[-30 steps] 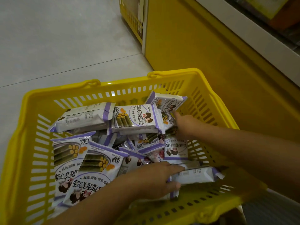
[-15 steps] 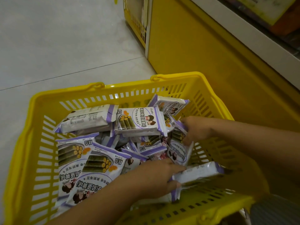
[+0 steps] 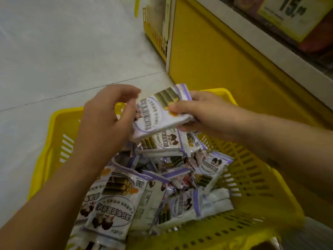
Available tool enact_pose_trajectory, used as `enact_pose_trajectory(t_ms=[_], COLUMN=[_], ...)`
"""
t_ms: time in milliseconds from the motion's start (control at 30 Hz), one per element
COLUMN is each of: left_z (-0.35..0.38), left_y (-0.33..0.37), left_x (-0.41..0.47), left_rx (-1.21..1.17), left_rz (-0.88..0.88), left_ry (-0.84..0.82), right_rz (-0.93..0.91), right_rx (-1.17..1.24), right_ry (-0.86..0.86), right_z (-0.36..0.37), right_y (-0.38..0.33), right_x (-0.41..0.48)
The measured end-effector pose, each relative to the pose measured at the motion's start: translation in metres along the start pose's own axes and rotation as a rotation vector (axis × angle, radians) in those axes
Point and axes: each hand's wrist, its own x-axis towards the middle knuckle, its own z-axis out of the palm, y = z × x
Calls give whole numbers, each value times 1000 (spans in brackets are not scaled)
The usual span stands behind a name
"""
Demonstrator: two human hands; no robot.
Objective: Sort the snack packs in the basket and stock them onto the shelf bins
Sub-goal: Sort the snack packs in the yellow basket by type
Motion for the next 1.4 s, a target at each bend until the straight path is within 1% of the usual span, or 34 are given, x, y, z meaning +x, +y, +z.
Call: enact_pose_trajectory(t_ms=[67, 100, 133, 167, 200, 267, 300, 333, 367, 400, 467, 533, 633, 733, 800, 900, 967, 1000, 1033, 1067, 1100, 1133, 1167, 1233, 1267, 1300, 1333, 1367, 1400], left_z=[-10, -13, -15, -16, -15, -10, -6, -3, -1, 0, 0, 1, 5, 7, 6, 4, 3, 2, 2, 3, 3, 4, 4, 6, 6, 7, 8, 9, 11], left_y=[-7, -11, -15, -19, -23, -32, -36, -41, -46, -51, -59, -64, -67, -66, -66, -66, -63, -62, -60, -58, -55, -54, -52, -51, -51, -50, -50, -50, -50], left_x=[1, 1, -1, -3, -6, -16, -22, -26, -29, -30, -30, -28, -28, -28, -28, -27, -28, -28, -28, -28, -28, -28, -28, -29, -29, -29, -30, -30, -31], left_rx=[56, 83, 109, 146, 210, 385, 457, 515, 558, 582, 589, 590, 572, 541, 523, 477, 445, 427, 407, 388, 371, 354, 337, 309, 303, 301, 302, 304, 307], left_rz=[16, 32, 48, 64, 79, 109, 130, 157, 187, 206, 206, 202, 216, 201, 163, 110, 104, 110, 121, 136, 150, 162, 171, 185, 190, 193, 195, 199, 207], left_ry=[130, 141, 103, 14, -114, -364, -442, -482, -484, -458, -387, -337, -294, -283, -271, -239, -229, -228, -228, -230, -233, -237, -241, -252, -259, -268, -279, -290, -301], right_rz=[27, 37, 41, 28, 2, -77, -108, -127, -140, -142, -103, -61, -139, -192, -280, -401, -481, -512, -536, -533, -497, -448, -428, -475, -483, -449, -412, -408, -420], right_rx=[145, 146, 95, -9, -161, -484, -611, -708, -806, -919, -1111, -1194, -1334, -1509, -1461, -1141, -936, -847, -742, -623, -525, -503, -589, -924, -1033, -1080, -1067, -1038, -1035], right_ry=[-151, -204, -220, -198, -143, 39, 150, 254, 331, 364, 307, 278, 369, 390, 435, 568, 620, 606, 535, 403, 233, 70, -83, -351, -480, -565, -570, -506, -376], right_z=[36, 47, 52, 50, 43, 18, 3, -11, -24, -34, -49, -57, -63, -64, -66, -68, -67, -64, -59, -52, -41, -28, -15, 8, 17, 22, 22, 19, 13], right_y=[6, 10, 13, 15, 17, 28, 37, 47, 58, 67, 85, 97, 107, 109, 107, 92, 78, 72, 65, 60, 57, 59, 63, 75, 81, 87, 91, 93, 95], right_x=[15, 22, 28, 33, 37, 43, 45, 48, 51, 55, 62, 70, 82, 86, 81, 63, 45, 36, 26, 15, 3, -6, -14, -22, -23, -22, -20, -18, -13])
